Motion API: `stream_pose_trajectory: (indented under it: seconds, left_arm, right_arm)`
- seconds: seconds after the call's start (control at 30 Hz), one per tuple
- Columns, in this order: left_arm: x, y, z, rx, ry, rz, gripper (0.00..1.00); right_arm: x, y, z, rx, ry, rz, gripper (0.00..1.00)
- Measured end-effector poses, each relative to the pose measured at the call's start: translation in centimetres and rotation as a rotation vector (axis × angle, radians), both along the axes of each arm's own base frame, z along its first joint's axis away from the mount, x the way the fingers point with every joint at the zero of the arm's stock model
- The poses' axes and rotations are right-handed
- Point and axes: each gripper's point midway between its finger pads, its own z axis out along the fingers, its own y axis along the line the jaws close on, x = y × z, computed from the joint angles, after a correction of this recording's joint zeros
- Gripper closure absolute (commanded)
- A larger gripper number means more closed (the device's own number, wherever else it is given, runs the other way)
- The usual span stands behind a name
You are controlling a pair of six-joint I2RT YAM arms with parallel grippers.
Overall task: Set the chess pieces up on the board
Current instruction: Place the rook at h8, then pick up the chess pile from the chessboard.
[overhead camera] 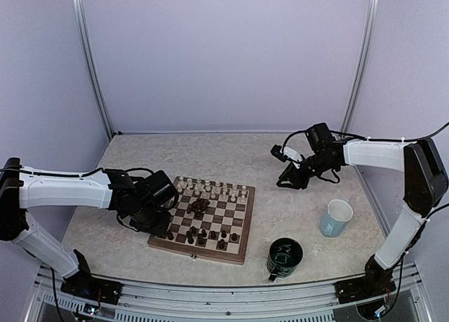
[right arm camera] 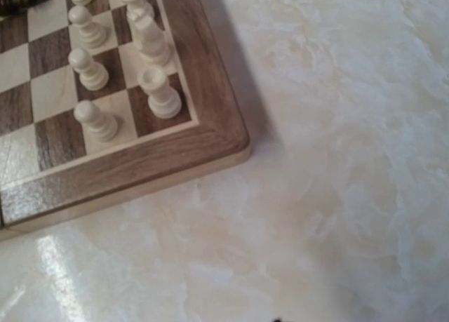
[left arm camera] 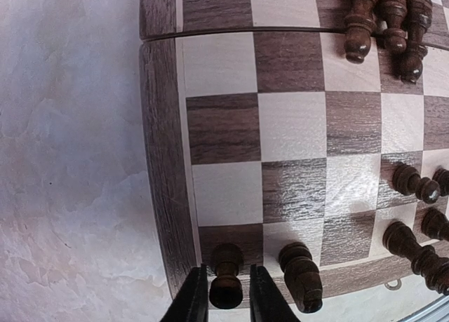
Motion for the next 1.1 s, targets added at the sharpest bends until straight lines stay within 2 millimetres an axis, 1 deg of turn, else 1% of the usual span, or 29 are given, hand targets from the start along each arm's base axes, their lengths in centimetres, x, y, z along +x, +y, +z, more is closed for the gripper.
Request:
stream_pose_trajectory:
  seconds: [0.17,0.23,0.3,0.4,0.5,0.57,0.6,0.63,0.7,0.8,0.93,1.0,1.1]
  left_arm:
    - [-0.1,0.2,0.2,0.014,0.004,0.001,0.6]
    - [0.1,0.1,0.7,0.017,-0.002,0.001,0.56]
    - [0.6,-0.4,1.9,0.006,-0.021,-0.003,0.55]
    - [2.1,-1.9,4.4,-0.035,-0.073,-0.022,0.56]
    - [3.6,-3.4,6.8,-0.074,-0.123,-0.05,0.64]
    - [4.7,-4.5,7.8,-0.089,-0.149,-0.072,0.68]
    - [5.3,-4.9,7.9,-0.086,-0.154,-0.082,0.69]
    - [5.8,-5.5,7.8,-0.081,-0.156,-0.095,0.7]
    - [6.7,-6.4,7.0,-0.059,-0.149,-0.118,0.71]
    - [7.5,-7.2,4.8,-0.007,-0.117,-0.154,0.74]
    - [7.9,-7.4,2.5,0.041,-0.072,-0.188,0.75]
    - [8.2,-7.3,2.0,0.052,-0.06,-0.194,0.75]
    - [8.8,-7.3,1.6,0.058,-0.051,-0.201,0.74]
  right_arm:
    - [-0.1,0.0,-0.1,-0.002,0.006,0.001,0.71]
    - [-0.1,0.0,-0.1,-0.001,0.006,0.001,0.71]
    - [-0.1,0.0,-0.1,-0.001,0.006,0.002,0.71]
    - [-0.1,0.1,-0.1,0.0,0.006,0.005,0.71]
    - [-0.2,0.1,-0.1,0.001,0.008,0.009,0.71]
    - [-0.3,0.1,-0.2,0.0,0.009,0.012,0.71]
    - [-0.3,0.1,-0.2,0.0,0.009,0.013,0.71]
    - [-0.3,0.1,-0.2,0.0,0.009,0.015,0.71]
    - [-0.3,0.1,-0.2,0.001,0.009,0.016,0.71]
    - [-0.4,0.1,-0.2,0.0,0.008,0.018,0.71]
    - [-0.4,0.1,-0.2,-0.002,0.005,0.021,0.71]
    - [-0.4,0.1,-0.2,-0.002,0.005,0.022,0.71]
    - [-0.4,0.1,-0.2,-0.003,0.004,0.024,0.71]
